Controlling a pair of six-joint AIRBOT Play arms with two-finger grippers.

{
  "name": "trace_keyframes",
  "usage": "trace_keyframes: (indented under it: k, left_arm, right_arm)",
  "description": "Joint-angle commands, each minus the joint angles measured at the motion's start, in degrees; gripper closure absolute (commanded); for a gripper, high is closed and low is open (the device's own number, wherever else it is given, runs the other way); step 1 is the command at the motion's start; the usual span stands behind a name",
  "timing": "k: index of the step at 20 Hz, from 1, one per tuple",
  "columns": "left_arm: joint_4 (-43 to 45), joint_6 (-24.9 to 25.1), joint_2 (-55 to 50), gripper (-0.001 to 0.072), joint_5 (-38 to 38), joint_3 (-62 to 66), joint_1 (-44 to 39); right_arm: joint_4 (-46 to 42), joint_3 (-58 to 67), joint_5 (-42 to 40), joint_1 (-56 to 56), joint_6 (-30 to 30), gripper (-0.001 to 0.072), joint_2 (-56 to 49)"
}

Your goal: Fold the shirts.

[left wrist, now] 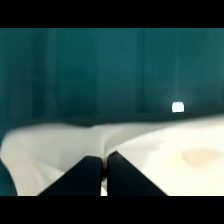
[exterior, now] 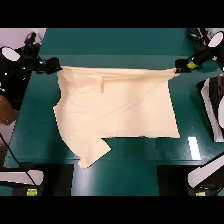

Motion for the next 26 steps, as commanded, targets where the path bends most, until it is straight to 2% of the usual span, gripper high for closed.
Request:
trace_keyframes:
  k: [1,4,6,11,15,16,17,18,19,23,26]
  left_arm:
    - [1.27,0.55,-1.05,0.0682,-0.79,4.52,-0.02]
    - [7.37,-0.57,-0.87,0.0684,-14.40,6.78,0.74]
    - [10.12,-0.48,-0.74,0.0684,-19.41,3.91,0.22]
    - [10.03,-0.35,-0.28,0.0683,-15.91,-10.51,-1.09]
    - [10.05,-1.51,-0.15,0.0678,-16.28,-13.60,-0.92]
    - [9.88,-1.53,0.22,0.0559,-16.33,-13.60,-0.94]
    - [9.79,-1.62,1.01,0.0316,-16.57,-13.55,-0.92]
    - [10.01,-1.62,2.34,0.0218,-16.76,-13.55,-0.92]
    - [10.49,-1.62,4.17,0.0219,-17.38,-13.57,-0.92]
    - [19.21,-5.46,15.63,0.0218,-23.12,-18.69,-0.92]
    - [18.18,-9.01,27.78,0.0218,-25.38,-32.52,-0.94]
  right_arm:
    - [0.28,-2.21,-5.53,0.00,-0.22,0.0699,2.67]
    - [0.17,-9.53,-6.19,0.00,-1.03,0.0700,7.82]
    - [0.31,-15.96,-7.21,0.04,-1.03,0.0700,10.56]
    - [0.39,-29.64,-9.68,0.50,-1.03,0.0698,14.43]
    - [2.71,-35.06,-10.38,1.44,-1.01,0.0696,15.15]
    - [4.33,-35.32,-10.16,1.44,-1.03,0.0694,15.12]
    - [5.90,-35.26,-10.12,1.44,-1.03,0.0662,15.17]
    - [7.30,-35.01,-9.53,1.22,-1.05,0.0451,15.37]
    - [8.37,-34.58,-7.87,0.57,-1.05,0.0323,15.61]
    - [9.35,-34.60,0.09,-2.10,-1.44,0.0322,19.69]
    - [9.38,-34.60,1.79,-3.02,-1.44,0.0322,24.65]
